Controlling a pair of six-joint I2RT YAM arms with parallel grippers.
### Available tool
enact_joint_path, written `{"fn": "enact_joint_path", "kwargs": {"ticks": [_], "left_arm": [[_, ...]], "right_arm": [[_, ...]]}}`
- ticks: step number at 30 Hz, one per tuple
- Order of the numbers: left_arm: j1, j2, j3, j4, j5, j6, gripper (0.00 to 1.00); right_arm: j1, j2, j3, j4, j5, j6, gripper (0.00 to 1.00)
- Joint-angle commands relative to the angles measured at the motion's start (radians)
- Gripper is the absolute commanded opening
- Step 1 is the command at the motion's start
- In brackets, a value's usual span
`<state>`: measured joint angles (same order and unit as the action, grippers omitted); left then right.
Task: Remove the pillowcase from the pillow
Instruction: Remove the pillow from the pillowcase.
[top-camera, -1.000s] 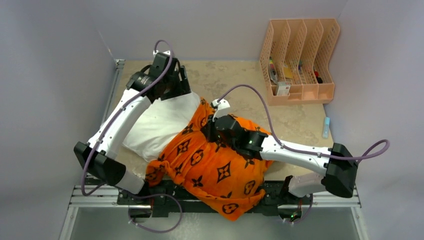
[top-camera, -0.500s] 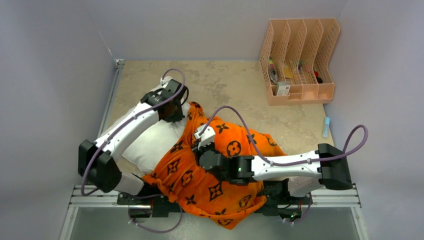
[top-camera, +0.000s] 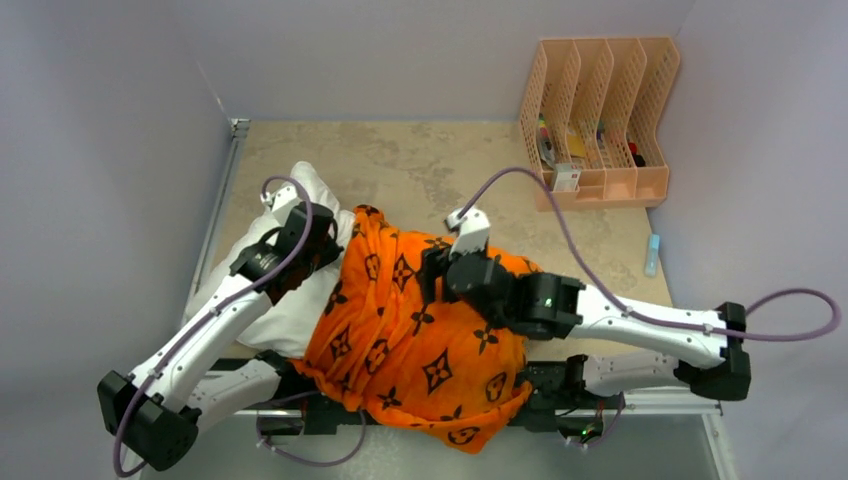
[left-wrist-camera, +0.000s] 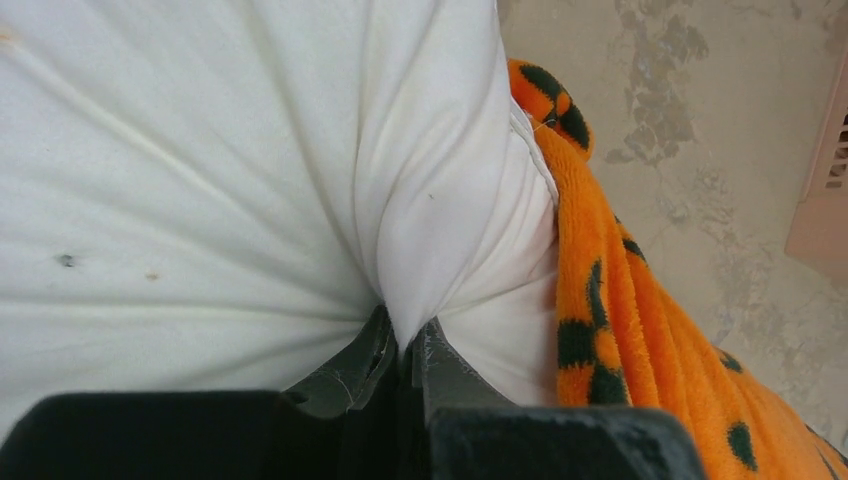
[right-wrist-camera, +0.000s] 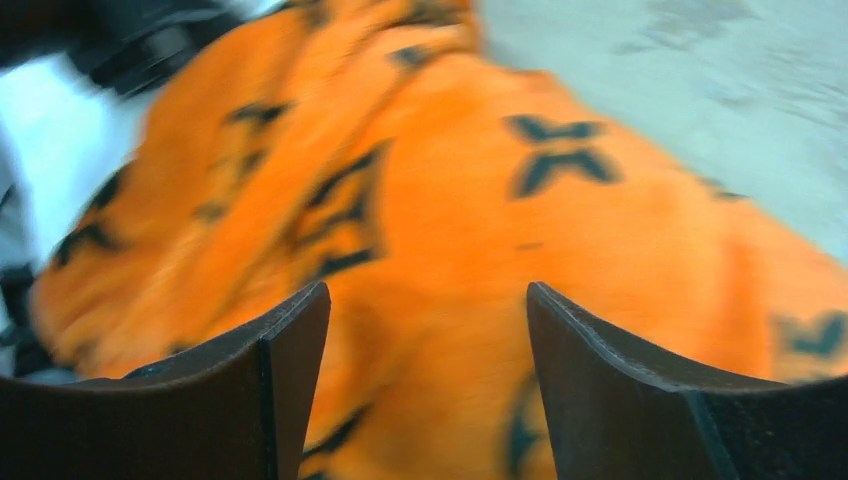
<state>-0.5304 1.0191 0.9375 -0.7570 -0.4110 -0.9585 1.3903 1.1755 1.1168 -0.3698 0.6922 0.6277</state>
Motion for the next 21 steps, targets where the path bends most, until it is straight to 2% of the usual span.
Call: {"fn": "enact_joint_path", "kwargs": {"ticks": [1, 5, 7, 8, 9, 10, 12, 14, 17, 19, 21], "left_arm": [[0.004, -0.059, -0.075, -0.207, -0.024, -0.042, 0.0], [0.004, -0.093, -0.093, -0.206, -0.007, -0.045, 0.0], [0.004, -0.101, -0.097, -0.199, 0.013, -0.038, 0.0], [0.005, -0.105, -0.098, -0.205, 0.014, -0.038, 0.0], [0.004, -0.111, -0.096, -0.217, 0.001, -0.047, 0.0], [0.004, -0.123, -0.091, -0.239, -0.019, -0.068, 0.0], [0.005, -0.196, -0.092, -0.265, -0.083, -0.132, 0.0], [0.005, -0.293, -0.112, -0.259, -0.131, -0.206, 0.0], [0.005, -0.375, -0.132, -0.268, -0.18, -0.277, 0.0], [0.005, -0.367, -0.135, -0.301, -0.192, -0.293, 0.0], [0.004, -0.35, -0.145, -0.313, -0.192, -0.298, 0.0]], "right_arm": [[-0.153, -0.054, 0.027, -0.27, -0.102, 0.115, 0.77], [-0.212, -0.011, 0.028, -0.281, -0.183, 0.114, 0.91], [-0.258, 0.086, 0.093, -0.342, -0.252, 0.084, 0.89], [-0.269, 0.156, 0.142, -0.406, -0.234, 0.097, 0.77], [-0.27, 0.213, 0.197, -0.475, -0.166, 0.128, 0.56], [-0.269, 0.248, 0.226, -0.525, -0.124, 0.15, 0.4], [-0.27, 0.254, 0.203, -0.563, -0.082, 0.182, 0.14], [-0.293, 0.218, 0.11, -0.571, -0.024, 0.212, 0.0], [-0.39, 0.153, -0.008, -0.612, 0.009, 0.261, 0.0], [-0.475, 0.1, -0.072, -0.615, 0.016, 0.277, 0.0], [-0.559, 0.041, -0.121, -0.568, -0.029, 0.222, 0.0]]}}
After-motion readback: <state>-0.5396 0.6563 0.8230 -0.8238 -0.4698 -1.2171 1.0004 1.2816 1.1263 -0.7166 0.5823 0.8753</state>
